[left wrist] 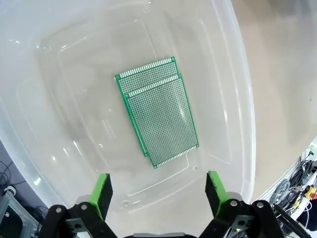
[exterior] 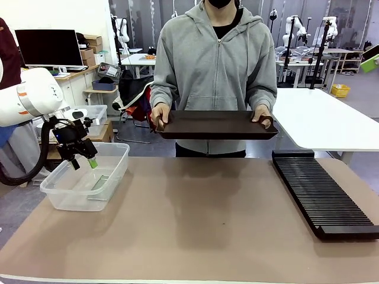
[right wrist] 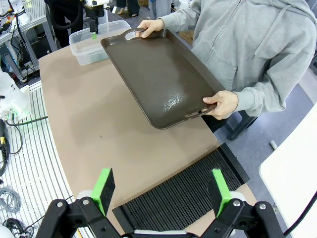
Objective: Sort PCBs into racks and boxes based on the side picked up.
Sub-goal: If the short side of the Blank PCB is picked up, insert it into the PCB Rack ; if the long side is picked up, place it in the Organizing box.
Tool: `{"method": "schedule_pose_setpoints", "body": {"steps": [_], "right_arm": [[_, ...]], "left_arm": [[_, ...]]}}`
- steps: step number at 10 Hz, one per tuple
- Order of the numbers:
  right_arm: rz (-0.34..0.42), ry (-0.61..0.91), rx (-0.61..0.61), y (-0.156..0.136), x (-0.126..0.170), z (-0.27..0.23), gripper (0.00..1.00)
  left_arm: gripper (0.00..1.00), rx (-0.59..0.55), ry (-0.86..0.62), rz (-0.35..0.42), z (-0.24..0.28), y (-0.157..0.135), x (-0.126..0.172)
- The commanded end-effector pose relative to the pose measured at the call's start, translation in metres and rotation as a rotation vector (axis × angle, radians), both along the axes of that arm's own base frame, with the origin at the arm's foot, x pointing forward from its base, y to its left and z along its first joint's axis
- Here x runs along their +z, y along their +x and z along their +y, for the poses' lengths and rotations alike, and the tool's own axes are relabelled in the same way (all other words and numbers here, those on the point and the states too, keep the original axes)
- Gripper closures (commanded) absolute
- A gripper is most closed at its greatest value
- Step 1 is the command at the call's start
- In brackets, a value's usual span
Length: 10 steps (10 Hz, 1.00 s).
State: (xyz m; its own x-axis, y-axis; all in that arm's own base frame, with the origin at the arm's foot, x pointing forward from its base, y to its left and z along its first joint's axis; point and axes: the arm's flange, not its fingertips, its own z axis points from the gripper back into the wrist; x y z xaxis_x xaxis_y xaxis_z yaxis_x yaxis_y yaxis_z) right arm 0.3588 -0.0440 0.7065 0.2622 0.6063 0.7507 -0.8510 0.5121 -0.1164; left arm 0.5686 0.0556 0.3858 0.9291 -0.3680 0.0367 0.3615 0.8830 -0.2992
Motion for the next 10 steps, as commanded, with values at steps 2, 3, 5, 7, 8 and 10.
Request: {"method": "schedule_pose_setpoints", "body": {"steps": [2, 3, 5, 7, 8, 10], "right_arm": [[0.0, 0.011, 0.02, 0.0, -0.002, 0.001, 0.0], [0.0, 0.011, 0.02, 0.0, -0.002, 0.001, 0.0], [0.0, 0.011, 0.02, 0.0, -0.002, 0.001, 0.0], [0.0, 0.011, 0.02, 0.0, -0.002, 0.001, 0.0], [0.0, 0.011, 0.02, 0.0, -0.002, 0.001, 0.0], [0.0, 0.011, 0.02, 0.0, -0.002, 0.001, 0.0]], "left_arm": [[0.0, -0.06, -0.019, -0.09, 0.007, -0.009, 0.017], [0.0, -0.057, -0.025, -0.087, 0.008, -0.008, 0.021], [0.0, -0.035, 0.0, -0.042, 0.002, -0.001, 0.014], [0.0, -0.035, 0.0, -0.042, 0.002, -0.001, 0.014], [0.0, -0.035, 0.0, -0.042, 0.002, -0.001, 0.014], [0.0, -0.035, 0.0, -0.042, 0.002, -0.001, 0.014]]}}
